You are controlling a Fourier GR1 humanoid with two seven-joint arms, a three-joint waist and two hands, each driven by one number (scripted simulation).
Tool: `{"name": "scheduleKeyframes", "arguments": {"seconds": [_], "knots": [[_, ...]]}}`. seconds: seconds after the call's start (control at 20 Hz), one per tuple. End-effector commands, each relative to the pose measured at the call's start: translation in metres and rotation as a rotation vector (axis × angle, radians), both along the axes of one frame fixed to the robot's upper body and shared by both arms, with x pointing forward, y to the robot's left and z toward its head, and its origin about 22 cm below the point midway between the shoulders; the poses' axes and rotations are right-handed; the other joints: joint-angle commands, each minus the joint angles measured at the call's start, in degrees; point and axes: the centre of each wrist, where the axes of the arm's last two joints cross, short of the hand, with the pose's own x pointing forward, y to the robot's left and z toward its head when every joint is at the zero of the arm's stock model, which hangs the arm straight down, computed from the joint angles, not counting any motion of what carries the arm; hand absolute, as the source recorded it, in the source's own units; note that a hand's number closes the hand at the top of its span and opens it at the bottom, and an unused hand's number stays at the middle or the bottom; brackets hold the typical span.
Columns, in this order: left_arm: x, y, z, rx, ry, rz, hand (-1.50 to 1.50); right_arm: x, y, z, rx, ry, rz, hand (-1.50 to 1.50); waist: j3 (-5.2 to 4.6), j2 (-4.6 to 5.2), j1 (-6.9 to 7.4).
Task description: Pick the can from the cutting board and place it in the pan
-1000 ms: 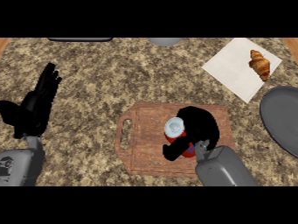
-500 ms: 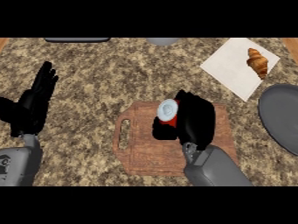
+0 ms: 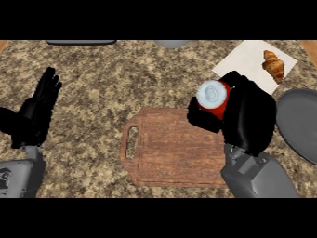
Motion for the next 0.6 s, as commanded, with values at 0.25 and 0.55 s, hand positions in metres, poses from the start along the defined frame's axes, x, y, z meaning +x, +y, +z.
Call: {"name": "scheduleKeyframes", "arguments": {"seconds": [0.25, 0.55], "knots": [[0.013, -0.01, 0.014, 0.011, -0.009, -0.016, 0.0, 0.004, -0.105, 0.015, 0.224, -0.201, -0.169, 1.5, 0.09, 0.26, -0.42], [-0.002, -0.005, 0.009, -0.007, 0.003, -0.003, 0.0, 0.014, -0.213, -0.012, 0.131, -0.167, -0.294, 1.5, 0.1, 0.25, 0.51]]}}
